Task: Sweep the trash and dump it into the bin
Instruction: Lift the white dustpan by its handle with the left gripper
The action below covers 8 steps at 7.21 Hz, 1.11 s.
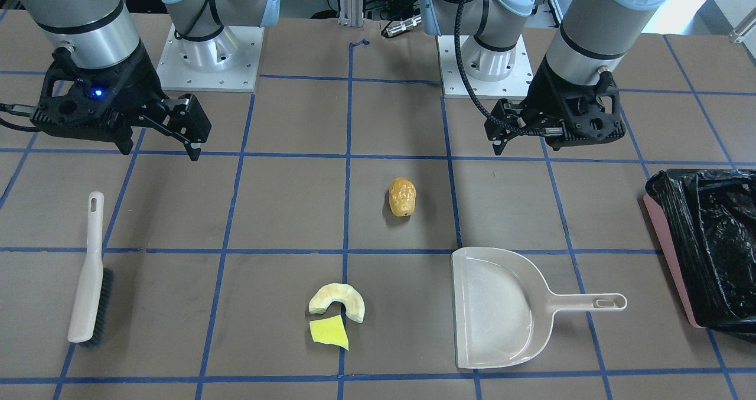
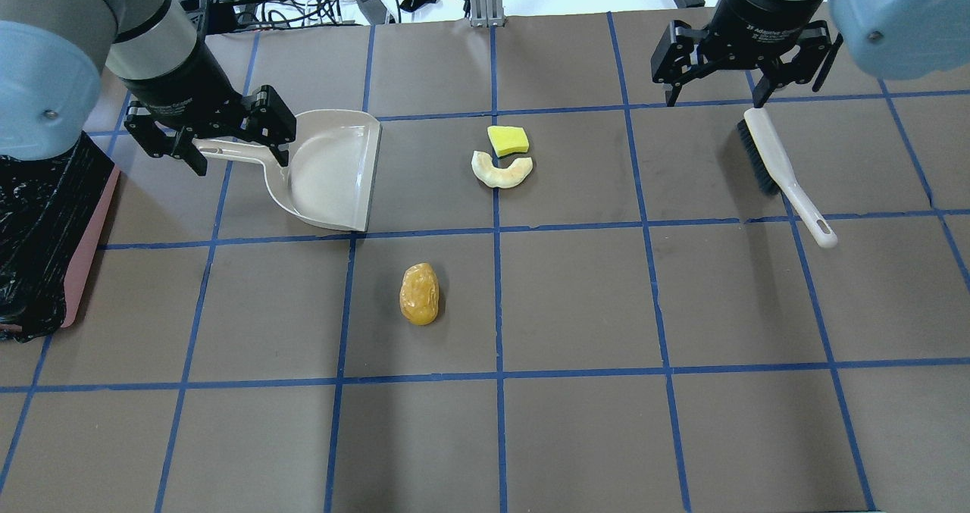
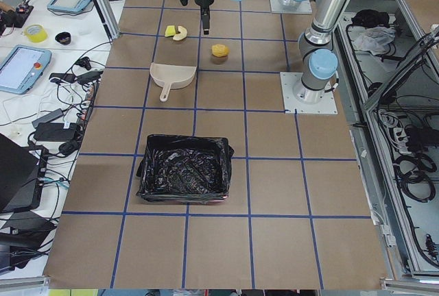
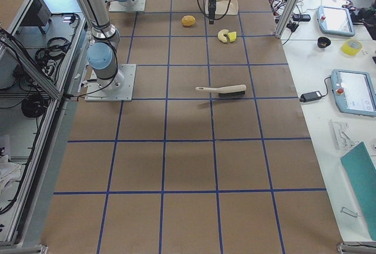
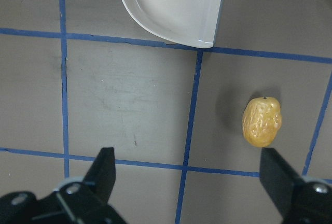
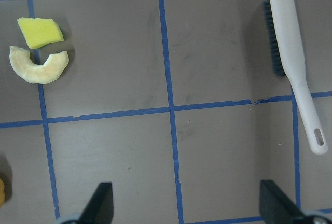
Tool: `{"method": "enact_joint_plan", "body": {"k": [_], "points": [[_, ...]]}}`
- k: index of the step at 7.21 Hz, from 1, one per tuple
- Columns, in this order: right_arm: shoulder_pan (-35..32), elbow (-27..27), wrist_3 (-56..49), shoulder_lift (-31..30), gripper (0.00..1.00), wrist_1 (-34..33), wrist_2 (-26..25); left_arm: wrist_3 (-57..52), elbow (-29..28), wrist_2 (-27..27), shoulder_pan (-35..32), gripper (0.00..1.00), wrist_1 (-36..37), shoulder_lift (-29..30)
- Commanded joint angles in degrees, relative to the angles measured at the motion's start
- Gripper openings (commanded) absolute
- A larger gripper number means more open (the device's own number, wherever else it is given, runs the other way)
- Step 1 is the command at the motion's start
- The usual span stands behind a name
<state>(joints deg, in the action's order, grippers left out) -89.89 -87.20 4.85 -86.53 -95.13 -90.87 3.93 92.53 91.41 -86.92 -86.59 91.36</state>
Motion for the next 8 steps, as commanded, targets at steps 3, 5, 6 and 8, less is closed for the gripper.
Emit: {"method": "enact_joint_plan", "body": {"k": [3,5,6,8], "points": [[0.0,-0.4,0.0,0.0,1.00,-0.1,-0.1,12.4,0.0,0.4,6.6,1.00,1.9,1.4],[-0.1,-0.5,0.1,0.0,1.00,0.0,0.3,28.1,0.8,2.4,9.6,1.00,4.5,3.5],[-0.1,-0.5,0.3,0.0,1.00,-0.1,0.4,32.2,1.3,2.3,10.5,1.00,5.3,4.3],[0.0,-0.6,-0.2,0.7,1.00,-0.3,1.0,37.2,1.5,2.8,10.8,1.00,9.9,7.2]]}}
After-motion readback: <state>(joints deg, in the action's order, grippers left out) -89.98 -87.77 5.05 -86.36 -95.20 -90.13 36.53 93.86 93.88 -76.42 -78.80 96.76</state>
